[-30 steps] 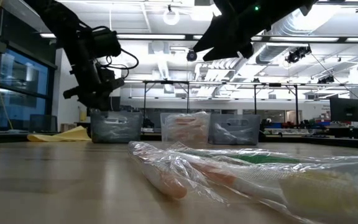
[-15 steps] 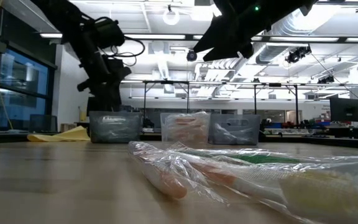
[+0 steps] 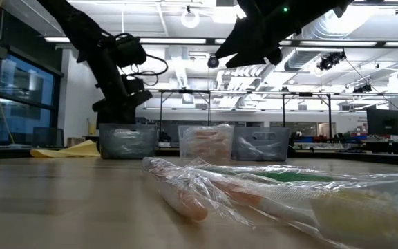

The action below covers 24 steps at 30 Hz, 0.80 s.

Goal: Pick & Place Toothbrushes
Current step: Put the green toothbrush into the left black bin

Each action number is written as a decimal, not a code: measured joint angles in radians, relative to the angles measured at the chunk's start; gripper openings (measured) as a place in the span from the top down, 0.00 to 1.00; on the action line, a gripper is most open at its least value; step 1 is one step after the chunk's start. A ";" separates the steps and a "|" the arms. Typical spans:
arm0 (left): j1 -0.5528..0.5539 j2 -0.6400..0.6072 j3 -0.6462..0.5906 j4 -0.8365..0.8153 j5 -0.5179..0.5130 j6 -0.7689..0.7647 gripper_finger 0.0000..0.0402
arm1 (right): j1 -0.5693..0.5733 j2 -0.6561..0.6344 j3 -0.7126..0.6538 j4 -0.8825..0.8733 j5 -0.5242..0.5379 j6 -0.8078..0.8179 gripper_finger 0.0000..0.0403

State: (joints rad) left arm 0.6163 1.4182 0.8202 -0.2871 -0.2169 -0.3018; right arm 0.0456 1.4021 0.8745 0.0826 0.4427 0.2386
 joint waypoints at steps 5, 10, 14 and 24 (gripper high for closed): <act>0.000 0.026 0.000 -0.002 -0.003 -0.008 0.99 | 0.000 0.000 0.000 0.000 0.000 0.000 0.33; 0.000 0.029 0.000 -0.002 -0.003 0.002 0.99 | 0.000 0.000 0.000 -0.002 0.000 0.000 0.33; 0.000 -0.004 0.000 -0.001 -0.005 0.034 0.99 | 0.000 0.000 0.000 -0.007 0.000 0.001 0.33; -0.029 -0.227 0.000 -0.075 -0.001 0.125 0.99 | 0.000 0.000 0.000 -0.032 0.000 0.034 0.33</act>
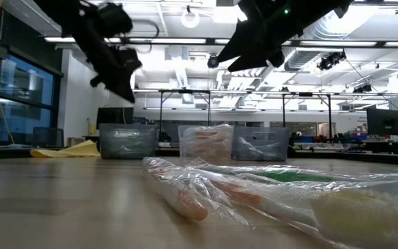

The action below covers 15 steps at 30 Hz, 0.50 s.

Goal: Pick & Place Toothbrushes
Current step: Put the green toothbrush into the left black bin

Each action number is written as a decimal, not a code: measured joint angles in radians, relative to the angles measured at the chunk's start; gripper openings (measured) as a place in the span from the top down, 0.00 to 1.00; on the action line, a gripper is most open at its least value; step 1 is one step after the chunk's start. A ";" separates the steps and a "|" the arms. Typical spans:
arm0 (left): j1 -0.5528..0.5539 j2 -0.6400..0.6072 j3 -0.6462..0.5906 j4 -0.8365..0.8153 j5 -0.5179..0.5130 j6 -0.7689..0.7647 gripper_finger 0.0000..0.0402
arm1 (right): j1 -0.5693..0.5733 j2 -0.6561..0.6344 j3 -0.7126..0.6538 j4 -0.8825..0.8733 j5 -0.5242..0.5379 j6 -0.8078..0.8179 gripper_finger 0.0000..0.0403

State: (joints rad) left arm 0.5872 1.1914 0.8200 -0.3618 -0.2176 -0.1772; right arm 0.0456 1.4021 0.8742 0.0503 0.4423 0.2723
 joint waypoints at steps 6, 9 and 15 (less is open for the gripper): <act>-0.128 -0.117 0.000 -0.066 -0.015 0.055 0.99 | 0.019 0.000 0.000 -0.042 -0.003 0.043 0.33; -0.205 -0.155 0.000 -0.110 -0.078 0.058 0.99 | 0.062 0.000 0.000 -0.097 -0.017 0.059 0.33; -0.334 -0.245 -0.064 -0.119 -0.165 0.015 0.99 | 0.185 0.018 0.000 -0.189 -0.014 0.203 0.33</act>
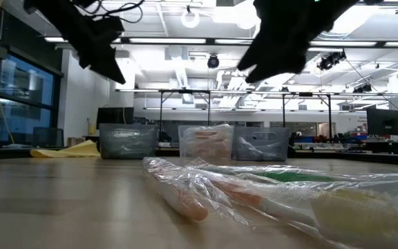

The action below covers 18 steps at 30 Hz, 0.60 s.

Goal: Pick & Place Toothbrushes
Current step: Put the green toothbrush into the left black bin

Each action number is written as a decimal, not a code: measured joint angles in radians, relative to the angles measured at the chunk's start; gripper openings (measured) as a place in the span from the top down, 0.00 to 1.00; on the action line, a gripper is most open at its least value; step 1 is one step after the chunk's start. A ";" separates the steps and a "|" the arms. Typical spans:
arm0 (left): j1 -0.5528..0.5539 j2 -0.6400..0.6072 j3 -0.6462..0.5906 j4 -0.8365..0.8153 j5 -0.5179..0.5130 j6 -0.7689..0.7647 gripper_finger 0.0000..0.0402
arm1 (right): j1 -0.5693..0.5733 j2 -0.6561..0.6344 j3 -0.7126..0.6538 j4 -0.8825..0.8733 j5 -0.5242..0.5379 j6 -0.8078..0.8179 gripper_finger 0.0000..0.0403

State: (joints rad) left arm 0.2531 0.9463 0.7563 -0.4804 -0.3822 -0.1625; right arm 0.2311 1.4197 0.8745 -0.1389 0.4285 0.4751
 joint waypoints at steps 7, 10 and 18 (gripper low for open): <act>-0.081 -0.106 -0.106 0.074 -0.032 -0.025 0.99 | 0.191 0.140 0.000 0.060 0.012 0.091 0.33; -0.099 -0.138 -0.126 0.076 -0.033 -0.025 0.99 | 0.255 0.219 0.000 0.152 0.061 0.132 0.33; -0.117 -0.160 -0.130 0.078 -0.032 -0.026 0.99 | 0.361 0.387 0.011 0.263 0.136 0.221 0.33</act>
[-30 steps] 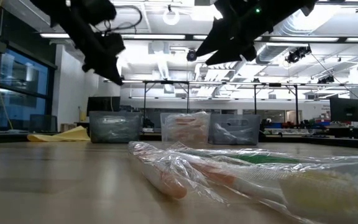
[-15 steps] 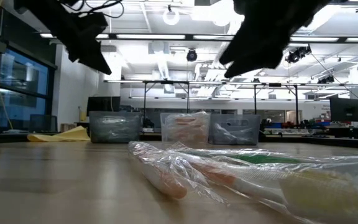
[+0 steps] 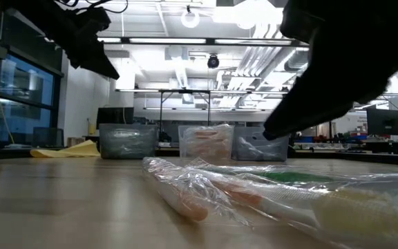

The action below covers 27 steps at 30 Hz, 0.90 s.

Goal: Pick & Place Toothbrushes
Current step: Put the green toothbrush into the left black bin

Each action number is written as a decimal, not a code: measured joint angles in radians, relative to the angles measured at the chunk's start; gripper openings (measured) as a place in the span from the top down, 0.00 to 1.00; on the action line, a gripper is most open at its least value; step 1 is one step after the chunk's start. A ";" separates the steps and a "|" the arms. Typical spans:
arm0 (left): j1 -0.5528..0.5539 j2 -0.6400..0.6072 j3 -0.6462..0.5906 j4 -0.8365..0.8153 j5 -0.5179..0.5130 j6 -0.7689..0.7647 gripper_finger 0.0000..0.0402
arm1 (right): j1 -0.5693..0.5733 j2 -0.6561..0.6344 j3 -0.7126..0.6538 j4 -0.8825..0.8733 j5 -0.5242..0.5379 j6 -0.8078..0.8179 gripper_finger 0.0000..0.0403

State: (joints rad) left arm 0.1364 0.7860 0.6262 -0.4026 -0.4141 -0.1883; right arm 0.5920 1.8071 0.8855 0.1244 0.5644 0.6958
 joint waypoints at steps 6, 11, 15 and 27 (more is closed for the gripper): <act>0.000 0.000 0.000 0.001 0.000 0.000 0.99 | 0.029 0.066 0.040 -0.051 0.020 0.011 0.33; 0.000 0.000 0.000 0.003 0.001 0.000 0.99 | 0.028 0.122 0.096 -0.164 -0.037 0.033 0.33; 0.000 0.000 0.000 0.003 0.001 0.000 0.99 | 0.017 0.130 0.110 -0.197 -0.066 0.041 0.39; 0.000 0.000 0.000 0.004 0.003 0.001 0.99 | -0.034 0.113 0.108 -0.209 -0.090 -0.014 0.96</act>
State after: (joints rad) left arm 0.1368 0.7864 0.6262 -0.3989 -0.4110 -0.1871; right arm 0.5583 1.9201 0.9936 -0.0846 0.4742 0.6823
